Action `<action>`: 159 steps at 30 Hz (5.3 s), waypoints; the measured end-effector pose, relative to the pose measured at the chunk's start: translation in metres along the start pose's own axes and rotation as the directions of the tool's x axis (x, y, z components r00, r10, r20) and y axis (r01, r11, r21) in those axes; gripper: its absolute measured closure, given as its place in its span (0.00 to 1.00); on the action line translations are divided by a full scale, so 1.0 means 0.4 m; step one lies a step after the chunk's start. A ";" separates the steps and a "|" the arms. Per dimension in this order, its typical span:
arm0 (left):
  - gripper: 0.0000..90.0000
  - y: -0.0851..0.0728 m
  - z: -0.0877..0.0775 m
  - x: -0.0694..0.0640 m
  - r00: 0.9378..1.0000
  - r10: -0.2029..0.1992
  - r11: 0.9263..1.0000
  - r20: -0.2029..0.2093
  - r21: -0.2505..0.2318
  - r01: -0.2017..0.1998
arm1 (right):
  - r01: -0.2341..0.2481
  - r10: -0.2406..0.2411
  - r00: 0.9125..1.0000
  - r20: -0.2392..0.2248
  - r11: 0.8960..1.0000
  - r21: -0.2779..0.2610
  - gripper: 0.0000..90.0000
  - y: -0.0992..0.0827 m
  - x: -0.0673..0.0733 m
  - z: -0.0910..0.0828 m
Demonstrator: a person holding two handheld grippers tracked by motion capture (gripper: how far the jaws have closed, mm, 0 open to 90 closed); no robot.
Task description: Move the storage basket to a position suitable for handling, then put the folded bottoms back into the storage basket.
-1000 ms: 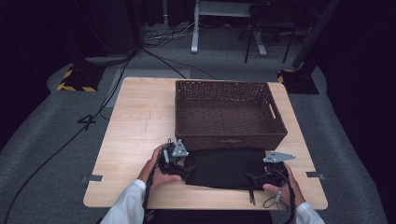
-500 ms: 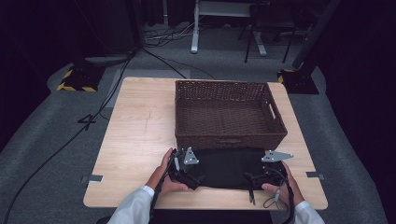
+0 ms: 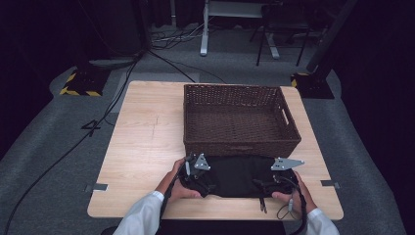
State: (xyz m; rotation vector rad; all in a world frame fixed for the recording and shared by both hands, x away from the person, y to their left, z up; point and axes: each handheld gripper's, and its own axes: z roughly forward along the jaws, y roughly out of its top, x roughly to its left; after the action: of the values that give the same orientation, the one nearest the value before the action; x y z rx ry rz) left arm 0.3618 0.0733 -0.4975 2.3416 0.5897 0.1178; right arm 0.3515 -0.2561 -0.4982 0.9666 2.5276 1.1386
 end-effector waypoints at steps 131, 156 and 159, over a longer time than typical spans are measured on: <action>0.74 0.312 -0.313 0.039 0.963 0.158 0.912 -0.217 -0.341 -0.226 | 0.191 -0.165 0.978 0.131 0.957 -0.220 0.68 0.387 -0.050 -0.240; 0.74 0.328 -0.190 0.178 0.970 0.065 0.960 -0.232 -0.251 -0.124 | 0.130 -0.115 0.987 0.113 0.983 -0.129 0.68 0.426 -0.179 -0.082; 0.74 0.329 -0.179 0.187 0.968 0.064 0.966 -0.242 -0.228 -0.121 | 0.118 -0.105 0.988 0.110 0.986 -0.118 0.68 0.425 -0.190 -0.065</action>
State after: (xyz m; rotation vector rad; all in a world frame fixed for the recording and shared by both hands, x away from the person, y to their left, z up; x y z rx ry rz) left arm 0.4609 0.0663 -0.3630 2.1312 0.5441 0.4869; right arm 0.4804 -0.2371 -0.3624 0.8205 2.3662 1.1656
